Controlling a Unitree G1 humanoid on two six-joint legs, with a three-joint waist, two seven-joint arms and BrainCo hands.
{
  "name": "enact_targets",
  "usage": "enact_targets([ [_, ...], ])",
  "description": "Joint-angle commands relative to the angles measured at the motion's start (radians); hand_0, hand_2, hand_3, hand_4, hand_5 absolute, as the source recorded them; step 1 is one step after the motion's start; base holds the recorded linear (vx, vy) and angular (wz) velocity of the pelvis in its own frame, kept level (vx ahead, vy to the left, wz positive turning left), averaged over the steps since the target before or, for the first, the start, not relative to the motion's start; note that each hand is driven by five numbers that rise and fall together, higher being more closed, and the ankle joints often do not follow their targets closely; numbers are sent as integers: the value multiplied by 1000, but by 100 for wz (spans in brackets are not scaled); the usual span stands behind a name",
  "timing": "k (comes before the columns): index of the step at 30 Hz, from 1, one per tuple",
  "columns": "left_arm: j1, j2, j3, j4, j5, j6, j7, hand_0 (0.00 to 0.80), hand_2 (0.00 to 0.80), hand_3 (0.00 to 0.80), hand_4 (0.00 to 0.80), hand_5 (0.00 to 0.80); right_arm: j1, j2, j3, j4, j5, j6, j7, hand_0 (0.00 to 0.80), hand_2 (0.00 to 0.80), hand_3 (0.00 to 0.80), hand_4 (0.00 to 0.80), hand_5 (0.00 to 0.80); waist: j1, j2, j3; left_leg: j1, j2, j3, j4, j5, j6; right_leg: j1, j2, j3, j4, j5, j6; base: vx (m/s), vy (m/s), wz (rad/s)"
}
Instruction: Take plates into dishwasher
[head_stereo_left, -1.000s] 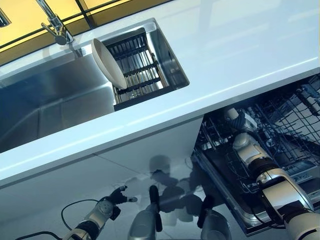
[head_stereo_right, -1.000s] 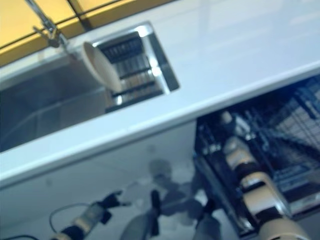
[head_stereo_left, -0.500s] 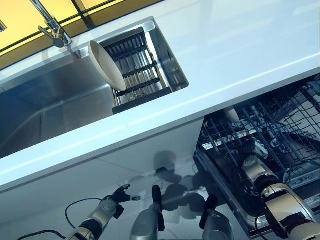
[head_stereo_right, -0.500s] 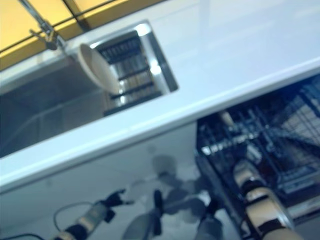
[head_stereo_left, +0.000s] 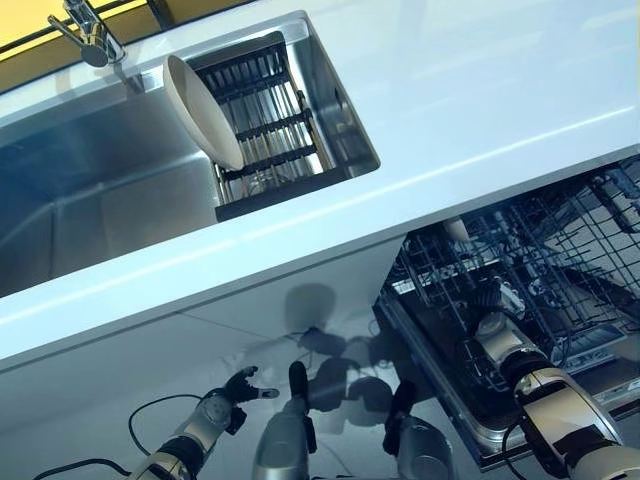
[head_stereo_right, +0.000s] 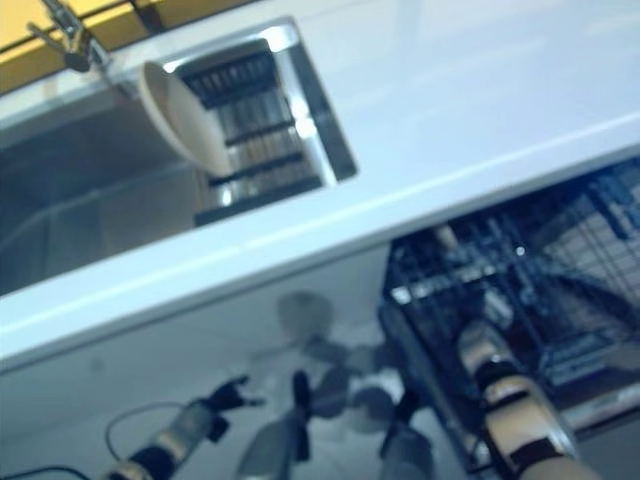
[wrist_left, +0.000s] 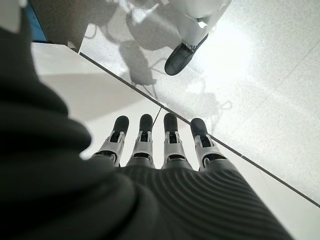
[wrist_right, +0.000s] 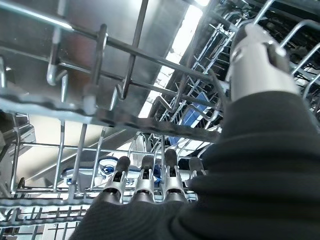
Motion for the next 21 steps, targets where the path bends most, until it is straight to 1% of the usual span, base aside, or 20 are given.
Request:
enact_targets([
  [1,-29,36,0,-6,-3,6,14,0,0,0,0,0,-2,-31,13,-128,33,-22,-54,0,0,0,0,0,26,-37,2,-24,-15,18,-3,-29,-2,8,-13,17,138,-128,7,33,13,-1],
  [2,-25,37,7,-12,1,11,12,0,0,0,0,0,5,-35,11,-177,43,-12,-62,0,0,0,0,0,23,-42,1,-21,-14,19,-3,-30,-3,14,-11,19,131,-126,8,30,16,-4],
  [4,-18,40,14,-20,3,17,11,0,0,0,0,0,19,-40,5,-230,58,-15,-75,0,0,0,0,0,18,-48,-1,-19,-11,23,-3,-31,-3,20,-8,21,122,-122,9,35,15,-5],
  [5,-2,42,28,-31,7,25,12,0,0,0,0,0,51,-48,-5,-324,58,-21,-95,0,0,0,0,0,8,-59,-6,-12,-6,30,-2,-32,-5,31,-3,27,108,-117,11,61,15,-7],
  [6,7,42,37,-32,12,26,11,0,0,0,0,0,75,-53,-16,-369,62,-25,-105,0,0,0,0,0,4,-66,-10,-9,-4,34,-1,-33,-5,39,0,30,99,-113,13,65,15,-7],
  [7,11,42,40,-32,16,25,10,0,0,0,0,0,84,-54,-21,-380,62,-41,-116,0,0,0,0,0,2,-68,-12,-8,-3,36,-1,-34,-5,41,1,31,96,-112,13,79,16,-10],
  [8,33,37,56,-39,29,30,14,0,0,0,0,0,136,-61,-60,-458,51,-70,-130,0,0,0,0,0,-8,-81,-21,1,1,44,-1,-38,-3,53,7,40,79,-106,16,69,18,-7],
  [9,39,36,59,-42,33,32,15,0,0,0,0,0,151,-62,-72,-479,49,-81,-138,0,0,0,0,0,-10,-85,-24,4,2,47,-1,-40,-2,57,8,42,74,-105,17,93,27,-6],
  [11,66,29,79,-56,51,40,14,0,0,0,0,0,221,-71,-132,-590,31,-127,-158,0,0,0,0,0,-23,-97,-37,17,5,59,1,-48,1,75,12,50,55,-98,23,87,41,-8],
  [16,102,12,110,-52,81,41,12,0,0,0,0,0,310,-71,-219,-759,-5,-221,-199,0,0,0,0,0,-42,-114,-64,42,9,83,2,-64,8,102,12,64,28,-92,32,70,56,-15],
  [18,104,6,117,-39,84,39,15,0,0,0,0,0,322,-74,-238,-807,-5,-244,-203,0,0,0,0,0,-47,-120,-75,51,10,93,0,-69,9,111,12,68,19,-90,37,43,47,-15],
  [20,105,3,119,-34,85,36,17,0,0,0,0,0,328,-76,-244,-827,0,-249,-200,0,0,0,0,0,-49,-122,-78,54,10,96,-1,-71,10,114,12,69,16,-89,38,24,33,-12],
  [21,110,-2,126,-28,86,34,22,0,0,0,0,0,346,-85,-266,-884,27,-261,-181,0,0,0,0,0,-54,-128,-87,59,10,104,-3,-75,10,122,12,74,4,-86,42,20,34,-4],
])
